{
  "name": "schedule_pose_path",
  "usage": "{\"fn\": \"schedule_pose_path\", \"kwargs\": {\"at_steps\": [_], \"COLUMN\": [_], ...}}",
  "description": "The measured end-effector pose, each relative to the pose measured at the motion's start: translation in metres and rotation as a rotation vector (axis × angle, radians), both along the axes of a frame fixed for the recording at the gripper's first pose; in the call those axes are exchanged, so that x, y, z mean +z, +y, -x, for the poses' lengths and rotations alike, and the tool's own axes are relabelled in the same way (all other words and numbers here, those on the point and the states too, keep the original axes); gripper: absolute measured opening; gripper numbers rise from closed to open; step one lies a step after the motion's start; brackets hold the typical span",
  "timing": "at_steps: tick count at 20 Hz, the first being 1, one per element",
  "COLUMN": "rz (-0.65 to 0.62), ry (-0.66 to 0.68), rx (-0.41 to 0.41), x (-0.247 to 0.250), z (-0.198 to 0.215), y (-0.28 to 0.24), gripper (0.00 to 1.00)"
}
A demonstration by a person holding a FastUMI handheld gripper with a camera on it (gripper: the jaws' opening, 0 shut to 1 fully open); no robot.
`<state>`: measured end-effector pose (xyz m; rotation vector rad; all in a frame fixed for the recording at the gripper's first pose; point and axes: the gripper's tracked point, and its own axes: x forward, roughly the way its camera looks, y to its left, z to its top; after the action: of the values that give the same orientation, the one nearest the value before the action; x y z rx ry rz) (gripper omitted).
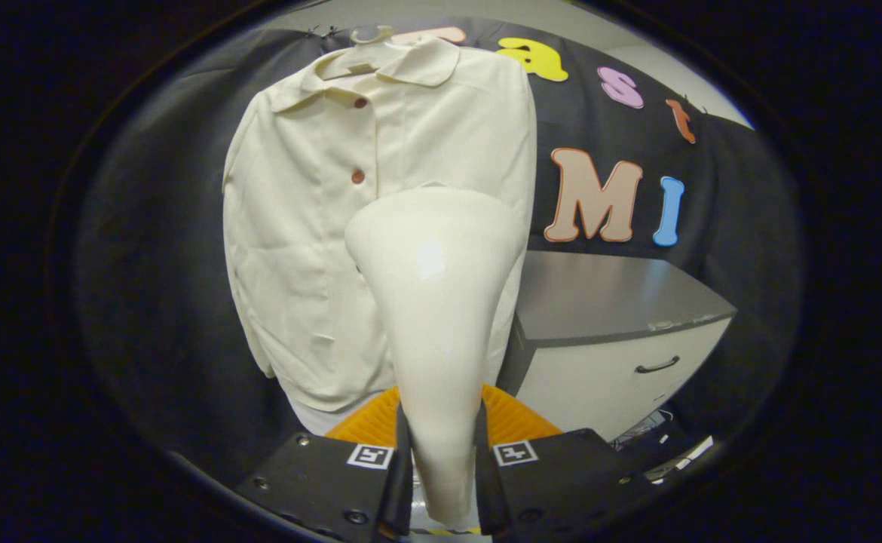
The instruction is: Iron the clothes twice with a garment steamer, once on the left side and once on the right side.
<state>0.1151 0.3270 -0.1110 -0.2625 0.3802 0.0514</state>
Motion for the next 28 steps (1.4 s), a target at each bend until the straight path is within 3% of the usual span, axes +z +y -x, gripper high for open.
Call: {"fn": "schedule_pose_path", "kwargs": {"at_steps": [11, 28], "rz": [-0.108, -0.183], "ry": [-0.151, -0.201], "rx": [0.049, 0.094], "x": [0.08, 0.103], "z": [0.054, 0.187], "y": [-0.035, -0.166], "gripper": [0.34, 0.34]}}
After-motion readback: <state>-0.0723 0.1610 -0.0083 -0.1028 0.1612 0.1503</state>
